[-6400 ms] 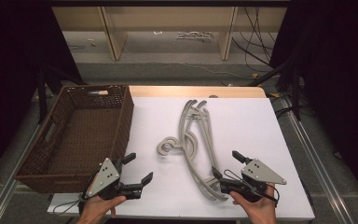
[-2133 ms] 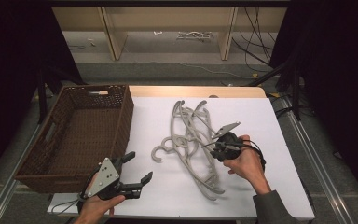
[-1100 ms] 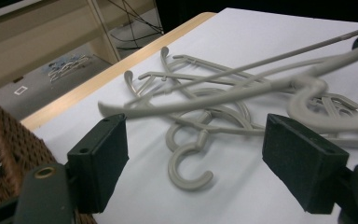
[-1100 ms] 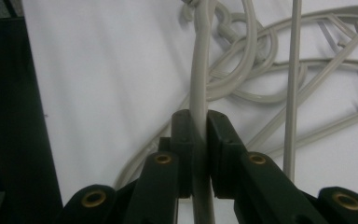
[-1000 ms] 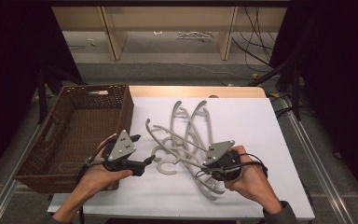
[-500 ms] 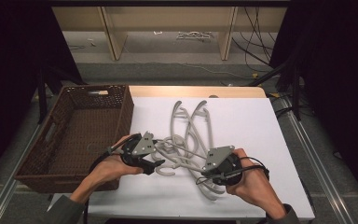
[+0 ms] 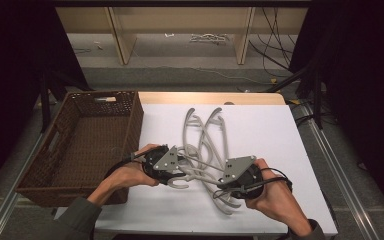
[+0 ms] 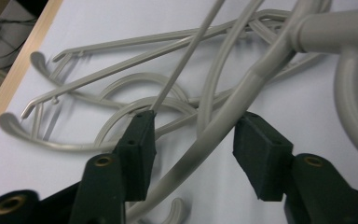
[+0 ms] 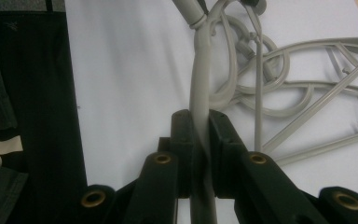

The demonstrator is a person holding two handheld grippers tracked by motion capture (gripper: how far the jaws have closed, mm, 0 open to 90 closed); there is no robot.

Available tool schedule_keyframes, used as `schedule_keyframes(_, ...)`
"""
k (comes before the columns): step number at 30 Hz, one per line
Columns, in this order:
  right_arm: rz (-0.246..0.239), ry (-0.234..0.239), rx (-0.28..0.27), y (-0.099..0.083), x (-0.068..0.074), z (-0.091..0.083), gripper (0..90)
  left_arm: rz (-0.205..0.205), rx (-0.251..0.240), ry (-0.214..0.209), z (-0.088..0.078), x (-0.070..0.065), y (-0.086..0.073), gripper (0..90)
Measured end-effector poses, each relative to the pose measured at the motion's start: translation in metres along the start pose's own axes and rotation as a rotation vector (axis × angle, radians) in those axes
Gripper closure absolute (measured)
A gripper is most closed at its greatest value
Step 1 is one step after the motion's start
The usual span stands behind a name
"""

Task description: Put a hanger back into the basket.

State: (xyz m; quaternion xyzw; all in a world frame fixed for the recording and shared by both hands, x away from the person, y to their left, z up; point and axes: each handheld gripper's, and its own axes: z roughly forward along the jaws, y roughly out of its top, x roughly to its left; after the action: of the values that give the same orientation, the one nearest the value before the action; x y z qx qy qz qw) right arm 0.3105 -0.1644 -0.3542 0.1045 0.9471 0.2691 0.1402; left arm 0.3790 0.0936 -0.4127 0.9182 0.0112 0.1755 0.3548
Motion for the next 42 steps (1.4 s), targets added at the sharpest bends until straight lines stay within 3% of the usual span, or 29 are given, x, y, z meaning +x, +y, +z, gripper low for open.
schedule_keyframes(4, -0.004, 0.012, -0.007, 0.0, 0.0, 0.0, 82.1, 0.041, -0.014, -0.012, 0.002, 0.0, 0.0, 52.6)
schedule_keyframes(8, -0.003, 0.006, -0.013, -0.002, -0.002, -0.001, 82.1, 0.056, -0.007, -0.048, 0.003, 0.0, 0.0, 64.3)
schedule_keyframes(9, -0.003, 0.006, -0.013, -0.002, -0.002, -0.001, 82.1, 0.039, -0.019, -0.048, 0.005, -0.001, 0.0, 64.3)
schedule_keyframes(10, -0.006, 0.017, -0.011, -0.002, -0.002, -0.002, 82.1, 0.082, -0.003, -0.056, 0.005, 0.0, 0.0, 65.8)
schedule_keyframes(11, -0.006, 0.019, -0.015, -0.002, -0.003, -0.002, 82.1, 0.075, -0.024, -0.049, 0.006, -0.002, 0.0, 67.2)
schedule_keyframes(12, -0.004, 0.023, -0.013, -0.003, -0.003, -0.003, 82.1, 0.109, -0.011, -0.059, 0.004, -0.001, 0.001, 68.0)
schedule_keyframes(15, -0.005, 0.035, -0.042, -0.008, -0.009, -0.005, 81.6, 0.125, -0.035, -0.056, 0.001, -0.003, 0.003, 71.0)
schedule_keyframes(18, -0.015, 0.044, -0.05, -0.011, -0.012, -0.007, 81.0, 0.17, -0.028, -0.052, -0.004, -0.005, 0.008, 72.6)
schedule_keyframes(20, -0.019, 0.034, -0.054, -0.014, -0.015, -0.009, 80.0, 0.153, -0.048, -0.05, -0.006, -0.005, 0.012, 73.5)
schedule_keyframes(21, -0.014, 0.025, -0.052, -0.015, -0.016, -0.01, 79.2, 0.151, -0.05, -0.028, -0.008, -0.005, 0.014, 74.2)
schedule_keyframes(23, 0.006, 0.005, -0.076, -0.02, -0.022, -0.013, 78.5, 0.183, -0.052, -0.036, -0.014, -0.003, 0.021, 75.9)
schedule_keyframes(24, 0.013, -0.004, -0.082, -0.021, -0.024, -0.015, 78.2, 0.135, -0.06, -0.047, -0.016, -0.005, 0.023, 77.1)
schedule_keyframes(25, 0.042, -0.034, -0.098, -0.024, -0.027, -0.019, 75.4, 0.217, -0.053, -0.04, -0.018, -0.001, 0.027, 78.1)
schedule_keyframes(26, 0.042, -0.034, -0.098, -0.024, -0.027, -0.019, 75.4, 0.152, -0.053, -0.035, -0.019, -0.005, 0.027, 78.1)
schedule_keyframes(29, 0.055, -0.052, -0.121, -0.027, -0.033, -0.021, 72.7, 0.191, -0.042, -0.017, -0.021, -0.001, 0.036, 78.5)
schedule_keyframes(30, 0.074, -0.083, -0.125, -0.028, -0.034, -0.021, 70.1, 0.189, -0.033, -0.024, -0.022, 0.002, 0.038, 78.9)
schedule_keyframes(31, 0.138, -0.133, -0.151, -0.028, -0.039, -0.022, 62.0, 0.155, -0.037, -0.027, -0.022, 0.002, 0.038, 79.4)
schedule_keyframes(32, 0.165, -0.151, -0.157, -0.029, -0.041, -0.024, 57.6, 0.076, -0.03, -0.021, -0.022, -0.001, 0.037, 79.6)
schedule_keyframes(33, 0.165, -0.151, -0.157, -0.029, -0.041, -0.024, 57.6, 0.136, -0.018, -0.007, -0.022, 0.007, 0.039, 79.6)
schedule_keyframes(34, 0.199, -0.178, -0.175, -0.029, -0.042, -0.026, 52.6, 0.095, -0.016, -0.003, -0.022, 0.009, 0.038, 79.6)
schedule_keyframes(35, 0.254, -0.223, -0.214, -0.029, -0.044, -0.03, 43.6, 0.0, -0.012, 0.002, -0.023, 0.007, 0.035, 79.7)
schedule_keyframes(36, 0.254, -0.223, -0.214, -0.029, -0.044, -0.03, 43.6, 0.01, -0.006, 0.007, -0.024, 0.012, 0.034, 79.7)
schedule_keyframes(37, 0.278, -0.247, -0.245, -0.029, -0.046, -0.032, 41.1, -0.045, -0.002, 0.015, -0.025, 0.012, 0.032, 79.6)
schedule_keyframes(38, 0.311, -0.261, -0.272, -0.03, -0.047, -0.034, 38.9, -0.126, -0.002, 0.016, -0.026, 0.011, 0.03, 79.7)
schedule_keyframes(39, 0.354, -0.272, -0.315, -0.031, -0.049, -0.036, 36.2, -0.156, -0.006, 0.023, -0.028, 0.014, 0.028, 79.7)
schedule_keyframes(42, 0.367, -0.285, -0.337, -0.031, -0.049, -0.037, 34.7, -0.25, -0.027, 0.042, -0.034, 0.021, 0.024, 79.7)
